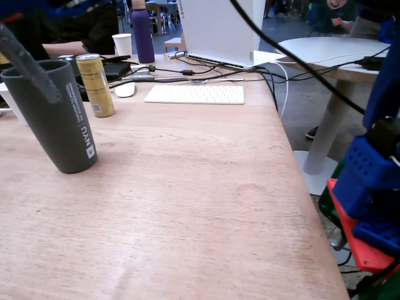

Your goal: Grab the fork and place it in gray glass

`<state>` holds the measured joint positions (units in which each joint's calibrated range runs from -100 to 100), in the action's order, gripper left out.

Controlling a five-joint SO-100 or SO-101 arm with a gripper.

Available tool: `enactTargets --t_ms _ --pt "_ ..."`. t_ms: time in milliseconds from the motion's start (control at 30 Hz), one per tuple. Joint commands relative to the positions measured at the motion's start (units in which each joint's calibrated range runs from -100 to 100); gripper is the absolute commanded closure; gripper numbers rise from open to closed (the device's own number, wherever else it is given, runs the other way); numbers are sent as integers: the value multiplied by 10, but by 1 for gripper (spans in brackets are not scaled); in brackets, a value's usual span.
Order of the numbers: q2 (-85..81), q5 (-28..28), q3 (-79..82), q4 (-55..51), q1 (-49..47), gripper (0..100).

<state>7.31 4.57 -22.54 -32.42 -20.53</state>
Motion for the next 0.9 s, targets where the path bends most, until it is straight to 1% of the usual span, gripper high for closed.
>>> enactTargets --t_ms 0,33,100,233,367,433,633,867 --pt "-3 0 -38 11 7 100" --pt "2 2 -38 20 9 100" --pt "8 4 -37 75 17 100" --pt "36 5 -37 160 83 100" --pt "69 3 -37 211 163 100" --pt "78 0 -42 238 175 100" --pt "151 -1 -172 238 170 100" --pt "201 -1 -226 245 156 100"
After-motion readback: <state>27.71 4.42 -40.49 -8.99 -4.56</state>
